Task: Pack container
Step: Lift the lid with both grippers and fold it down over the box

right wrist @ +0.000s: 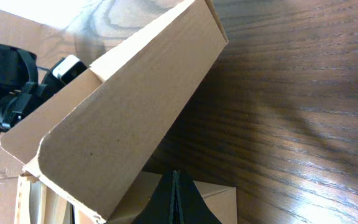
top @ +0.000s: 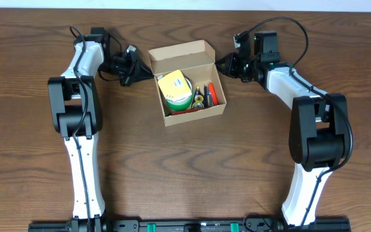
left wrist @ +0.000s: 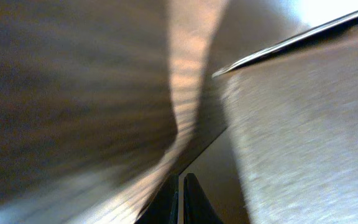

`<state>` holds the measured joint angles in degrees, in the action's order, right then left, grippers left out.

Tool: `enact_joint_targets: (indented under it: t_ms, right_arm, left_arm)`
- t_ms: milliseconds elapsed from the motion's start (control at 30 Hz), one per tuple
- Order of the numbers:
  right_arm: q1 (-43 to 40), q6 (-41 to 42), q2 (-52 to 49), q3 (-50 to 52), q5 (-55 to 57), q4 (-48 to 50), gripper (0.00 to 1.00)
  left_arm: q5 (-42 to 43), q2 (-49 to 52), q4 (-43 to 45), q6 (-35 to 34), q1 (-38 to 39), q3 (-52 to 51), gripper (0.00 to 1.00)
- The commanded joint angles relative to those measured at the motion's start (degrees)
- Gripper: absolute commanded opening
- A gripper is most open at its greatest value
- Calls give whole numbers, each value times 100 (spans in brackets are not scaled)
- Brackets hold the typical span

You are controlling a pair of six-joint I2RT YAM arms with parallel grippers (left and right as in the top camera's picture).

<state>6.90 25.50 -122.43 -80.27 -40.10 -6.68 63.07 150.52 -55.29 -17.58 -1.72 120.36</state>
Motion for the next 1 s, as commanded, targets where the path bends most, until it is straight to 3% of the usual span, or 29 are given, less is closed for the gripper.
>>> enact_joint_targets:
  t_ms: [0,367,800,967]
  right_arm:
    - [-31,61,-48,2,-39,-9,1]
    - [0,63,-48,2,-42,400,1]
    - [-26,70,-48,-199,-85,673,1]
    - [-72,-59,-48,-776,-85,-107,1]
  left_arm:
    - [483,157,260,83,72,-26,5]
    - [1349,153,1471,-236,107,81,6]
    - [1453,144,1071,-214,131,1703,6]
    - [1270,142,459,0,173,2151,5]
